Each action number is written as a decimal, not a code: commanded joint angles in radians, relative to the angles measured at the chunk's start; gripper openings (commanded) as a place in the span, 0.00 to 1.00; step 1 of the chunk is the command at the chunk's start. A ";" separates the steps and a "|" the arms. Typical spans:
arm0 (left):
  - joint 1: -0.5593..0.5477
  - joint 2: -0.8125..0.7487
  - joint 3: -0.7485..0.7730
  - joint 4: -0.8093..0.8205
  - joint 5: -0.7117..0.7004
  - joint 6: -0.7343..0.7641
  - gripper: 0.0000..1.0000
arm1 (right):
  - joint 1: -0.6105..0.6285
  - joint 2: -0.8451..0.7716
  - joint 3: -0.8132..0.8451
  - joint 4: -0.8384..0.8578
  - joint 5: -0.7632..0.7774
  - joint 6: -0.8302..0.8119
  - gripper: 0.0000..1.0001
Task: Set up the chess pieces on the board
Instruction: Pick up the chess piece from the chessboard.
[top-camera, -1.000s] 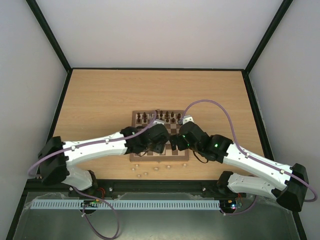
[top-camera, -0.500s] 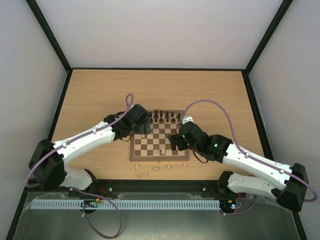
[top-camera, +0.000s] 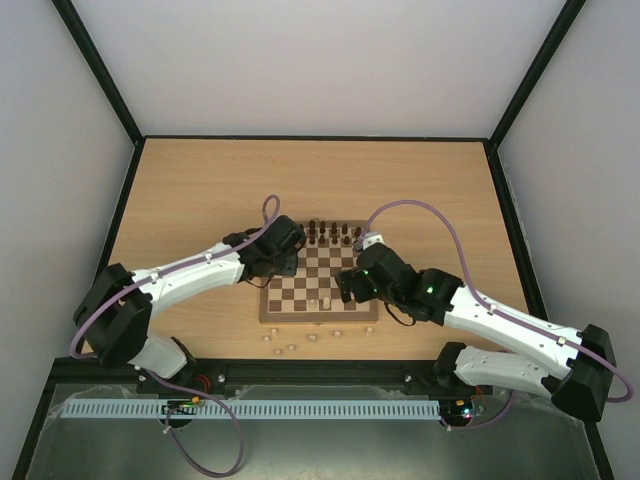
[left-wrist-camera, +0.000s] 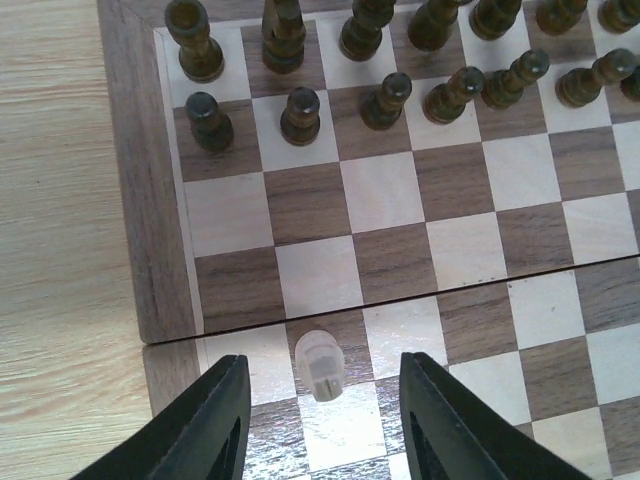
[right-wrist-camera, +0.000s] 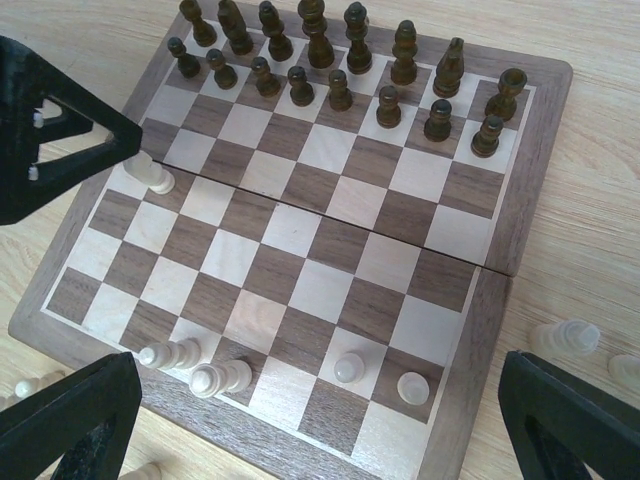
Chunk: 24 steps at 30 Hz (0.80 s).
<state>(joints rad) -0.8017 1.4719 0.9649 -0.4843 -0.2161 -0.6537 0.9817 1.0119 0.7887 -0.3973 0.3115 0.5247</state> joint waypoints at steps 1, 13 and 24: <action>0.002 0.038 -0.013 0.023 0.019 -0.006 0.44 | 0.000 0.006 -0.014 0.003 -0.008 0.002 0.99; 0.002 0.108 0.002 0.018 -0.014 -0.038 0.36 | 0.001 0.003 -0.016 0.001 -0.034 0.003 0.99; -0.010 0.195 0.049 0.006 -0.031 -0.112 0.21 | 0.001 -0.010 -0.014 0.011 -0.120 -0.011 0.99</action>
<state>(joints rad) -0.8024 1.6386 0.9710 -0.4610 -0.2192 -0.7242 0.9817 1.0119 0.7876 -0.3965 0.2329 0.5232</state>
